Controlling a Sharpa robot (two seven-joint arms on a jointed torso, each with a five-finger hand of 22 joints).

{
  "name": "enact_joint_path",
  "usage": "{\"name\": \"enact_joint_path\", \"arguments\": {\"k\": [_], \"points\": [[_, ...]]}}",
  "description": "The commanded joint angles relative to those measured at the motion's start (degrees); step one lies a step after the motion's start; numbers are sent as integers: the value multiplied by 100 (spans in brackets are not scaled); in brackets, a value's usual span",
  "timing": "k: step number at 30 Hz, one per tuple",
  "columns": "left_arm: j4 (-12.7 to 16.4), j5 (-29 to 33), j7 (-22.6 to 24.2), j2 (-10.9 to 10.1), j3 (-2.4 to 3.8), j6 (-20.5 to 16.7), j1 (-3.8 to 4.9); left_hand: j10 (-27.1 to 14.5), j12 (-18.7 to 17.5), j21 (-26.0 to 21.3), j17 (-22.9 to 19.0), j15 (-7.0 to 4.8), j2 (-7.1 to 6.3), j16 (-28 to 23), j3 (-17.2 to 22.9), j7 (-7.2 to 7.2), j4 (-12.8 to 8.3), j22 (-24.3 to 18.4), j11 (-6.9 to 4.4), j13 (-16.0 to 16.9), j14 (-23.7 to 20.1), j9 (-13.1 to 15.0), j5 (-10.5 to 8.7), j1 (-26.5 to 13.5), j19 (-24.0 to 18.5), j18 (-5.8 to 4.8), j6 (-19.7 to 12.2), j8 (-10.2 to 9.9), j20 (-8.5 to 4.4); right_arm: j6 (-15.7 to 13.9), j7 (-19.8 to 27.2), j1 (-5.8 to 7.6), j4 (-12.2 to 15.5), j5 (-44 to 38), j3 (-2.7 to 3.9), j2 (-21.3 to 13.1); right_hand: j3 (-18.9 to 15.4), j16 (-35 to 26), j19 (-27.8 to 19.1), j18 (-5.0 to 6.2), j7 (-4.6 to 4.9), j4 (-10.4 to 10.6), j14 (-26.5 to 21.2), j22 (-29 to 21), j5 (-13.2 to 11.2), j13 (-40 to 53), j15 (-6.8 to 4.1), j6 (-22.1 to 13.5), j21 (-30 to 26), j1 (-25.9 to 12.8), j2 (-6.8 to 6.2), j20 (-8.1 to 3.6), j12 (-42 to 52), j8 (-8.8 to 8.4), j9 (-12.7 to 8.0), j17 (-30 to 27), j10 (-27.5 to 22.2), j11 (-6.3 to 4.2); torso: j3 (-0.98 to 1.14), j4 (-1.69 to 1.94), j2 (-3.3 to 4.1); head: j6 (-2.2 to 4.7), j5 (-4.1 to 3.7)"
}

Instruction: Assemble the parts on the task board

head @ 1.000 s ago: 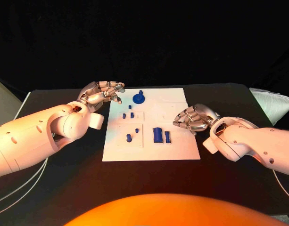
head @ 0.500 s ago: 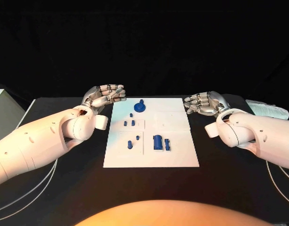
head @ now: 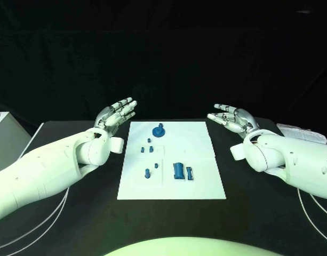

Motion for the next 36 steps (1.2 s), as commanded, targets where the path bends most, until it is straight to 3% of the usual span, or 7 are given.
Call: {"name": "enact_joint_path", "arguments": {"k": [1, 2, 3, 4, 11, 18, 36], "points": [[215, 100, 105, -23, -80, -381, 77, -1927, -202, -326, -275, -380, 335, -622, -627, -350, -525, -482, -421, -127, -1490, -422, -412, -2055, -1462, -343, -1617, -504, -583, -359, 230, -46, 281, 361, 75, -16, -916, -402, -1993, -383, -405, -459, -2822, -768, -414, -310, -226, -1868, -125, -1928, 465, -462, -137, -341, -673, -871, -3793, -299, 13, 32, 4, 158, -29], [294, 126, 128, -39, -124, -491, 104, -1927, -202, -326, -275, -380, 335, -622, -627, -350, -525, -482, -421, -127, -1490, -422, -412, -2269, -1462, -343, -1617, -504, -583, -462, 286, -64, 390, 464, 113, -26, -916, -402, -1993, -383, -405, -459, -2822, -768, -414, -310, -226, -1868, -125, -6076, 465, -462, -137, -341, -673, -871, -3793, -299, 17, 41, 5, 212, -38], [379, 154, 153, -56, -171, -608, 133, -1927, -202, -326, -275, -380, 335, -622, -627, -350, -525, -482, -421, -127, -1490, -422, -412, -2435, -1462, -343, -1617, -504, -583, -573, 346, -83, 507, 577, 153, -37, -916, -402, -1993, -383, -405, -459, -2822, -768, -414, -310, -226, -1868, -125, -6076, 465, -462, -137, -341, -673, -871, -3793, -299, 21, 51, 5, 271, -48], [520, 202, 195, -84, -249, -803, 182, -1927, -202, -326, -275, -380, 335, -622, -627, -350, -525, -482, -421, -127, -1490, -422, -412, -6474, -1462, -343, -1617, -504, -583, -757, 446, -115, 702, 763, 219, -56, -916, -402, -1993, -383, -405, -459, -2822, -768, -414, -310, -226, -1868, -125, -6076, 465, -462, -137, -341, -673, -871, -3793, -299, 28, 66, 5, 368, -65], [1345, 478, 439, -249, -707, -1948, 467, -1927, -202, -326, -275, -380, 335, -622, -627, -350, -525, -482, -421, -127, -1490, -422, -412, -6474, -1462, -343, -1617, -504, -583, -1527, 865, -247, 1518, 1540, 498, -135, -916, -402, -1993, -383, -405, -459, -2822, -768, -414, -310, -226, -1868, -125, -6076, 465, -462, -137, -341, -673, -871, -3793, -299, 62, 143, 8, 844, -146], [1948, 680, 617, -369, -1041, -2784, 675, -1927, -202, -326, -275, -380, 335, -622, -627, -350, -525, -482, -421, -127, -1490, -422, -412, -6474, -1462, -343, -1617, -504, -583, -1796, 1011, -293, 1803, 1812, 596, -163, -916, -402, -1993, -383, -405, -459, -2822, -768, -414, -310, -226, -1868, -125, -6076, 465, -462, -137, -341, -673, -871, -3793, -299, 79, 180, 9, 1077, -186], [2110, 735, 665, -401, -1131, -3009, 731, -1927, -202, -326, -275, -380, 335, -622, -627, -350, -525, -482, -421, -127, -1490, -422, -412, -6474, -1462, -343, -1617, -504, -583, -1796, 1011, -293, 1803, 1812, 596, -163, -916, -402, -1993, -383, -405, -459, -2822, -768, -414, -310, -226, -1868, -125, -6076, 465, -462, -137, -341, -673, -871, -3793, -299, 80, 182, 9, 1087, -188]]}}
